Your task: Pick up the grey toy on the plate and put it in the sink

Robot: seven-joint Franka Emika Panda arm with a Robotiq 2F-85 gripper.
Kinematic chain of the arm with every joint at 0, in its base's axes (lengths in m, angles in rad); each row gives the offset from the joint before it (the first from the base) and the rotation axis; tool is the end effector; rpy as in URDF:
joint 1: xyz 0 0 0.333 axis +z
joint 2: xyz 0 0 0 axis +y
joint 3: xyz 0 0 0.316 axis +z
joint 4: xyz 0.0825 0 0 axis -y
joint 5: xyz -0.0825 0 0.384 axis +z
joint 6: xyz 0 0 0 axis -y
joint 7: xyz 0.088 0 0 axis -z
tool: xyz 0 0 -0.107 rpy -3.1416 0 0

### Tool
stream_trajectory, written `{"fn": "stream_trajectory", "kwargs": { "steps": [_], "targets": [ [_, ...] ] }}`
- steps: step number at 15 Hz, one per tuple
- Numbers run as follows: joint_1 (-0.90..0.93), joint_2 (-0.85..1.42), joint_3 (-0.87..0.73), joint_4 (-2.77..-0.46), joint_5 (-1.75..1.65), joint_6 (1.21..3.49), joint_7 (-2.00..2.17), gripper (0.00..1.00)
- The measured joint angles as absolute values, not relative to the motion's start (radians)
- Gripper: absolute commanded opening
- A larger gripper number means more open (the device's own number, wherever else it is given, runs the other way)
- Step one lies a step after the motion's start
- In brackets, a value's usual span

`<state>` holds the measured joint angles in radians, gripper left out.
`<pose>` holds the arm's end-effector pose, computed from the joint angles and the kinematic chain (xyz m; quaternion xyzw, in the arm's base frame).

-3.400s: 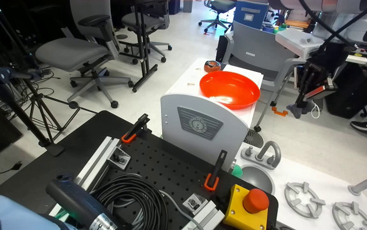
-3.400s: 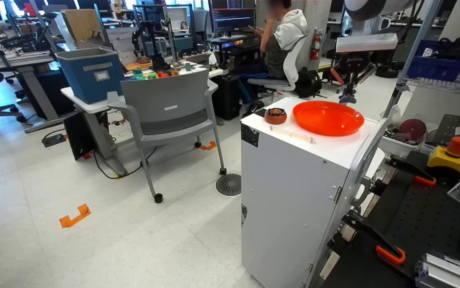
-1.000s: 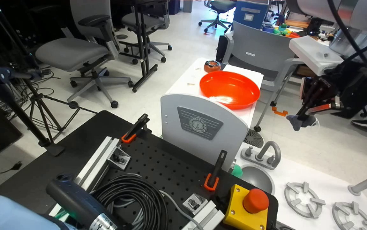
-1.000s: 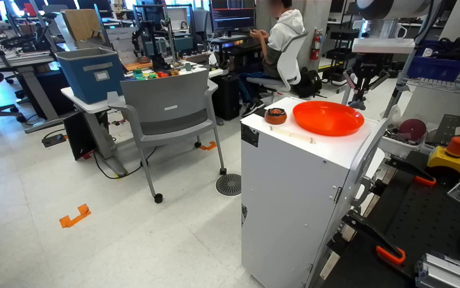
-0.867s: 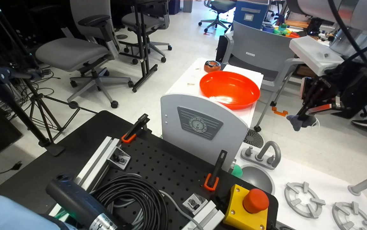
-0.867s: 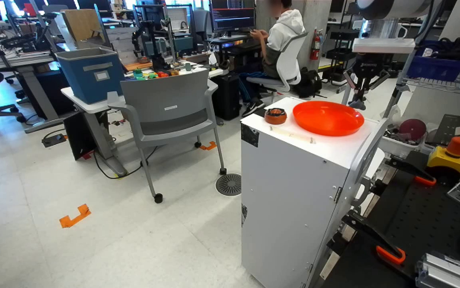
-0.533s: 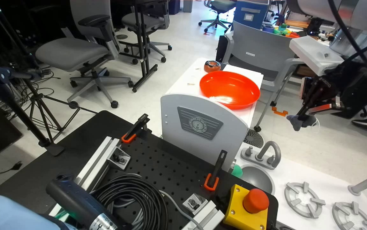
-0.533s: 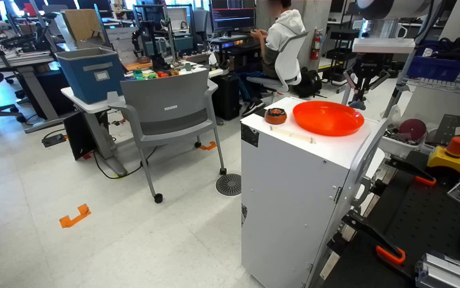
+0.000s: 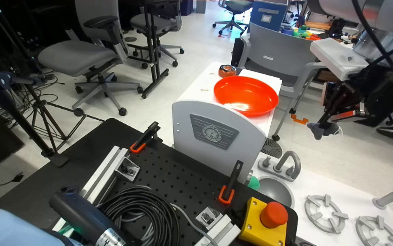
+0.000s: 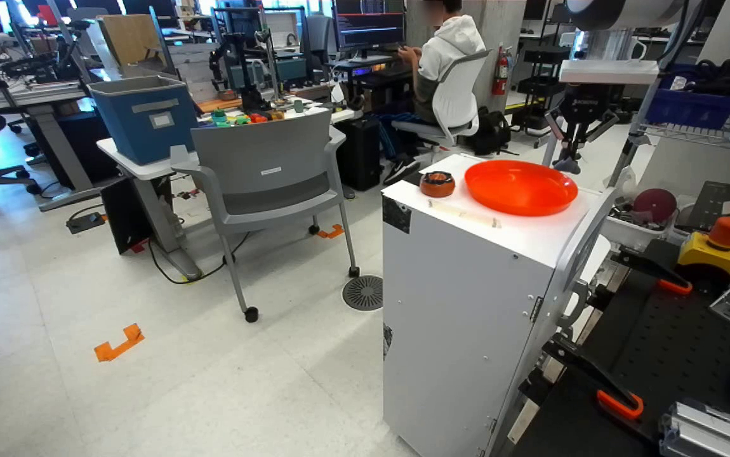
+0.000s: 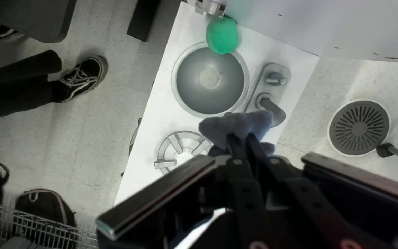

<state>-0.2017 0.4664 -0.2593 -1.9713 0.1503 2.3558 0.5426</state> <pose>0.5472 -0.2643 0.2337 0.8546 -0.5184 -0.0305 0.0080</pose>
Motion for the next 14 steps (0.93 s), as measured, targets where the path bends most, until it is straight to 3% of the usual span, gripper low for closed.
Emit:
{"fn": "stream_trajectory", "kwargs": {
  "steps": [9,14],
  "targets": [
    [-0.202,0.466,-0.259,-1.971,0.15,2.356,0.543,0.99],
    [-0.202,0.466,-0.259,-1.971,0.15,2.356,0.543,1.0]
  ]
}}
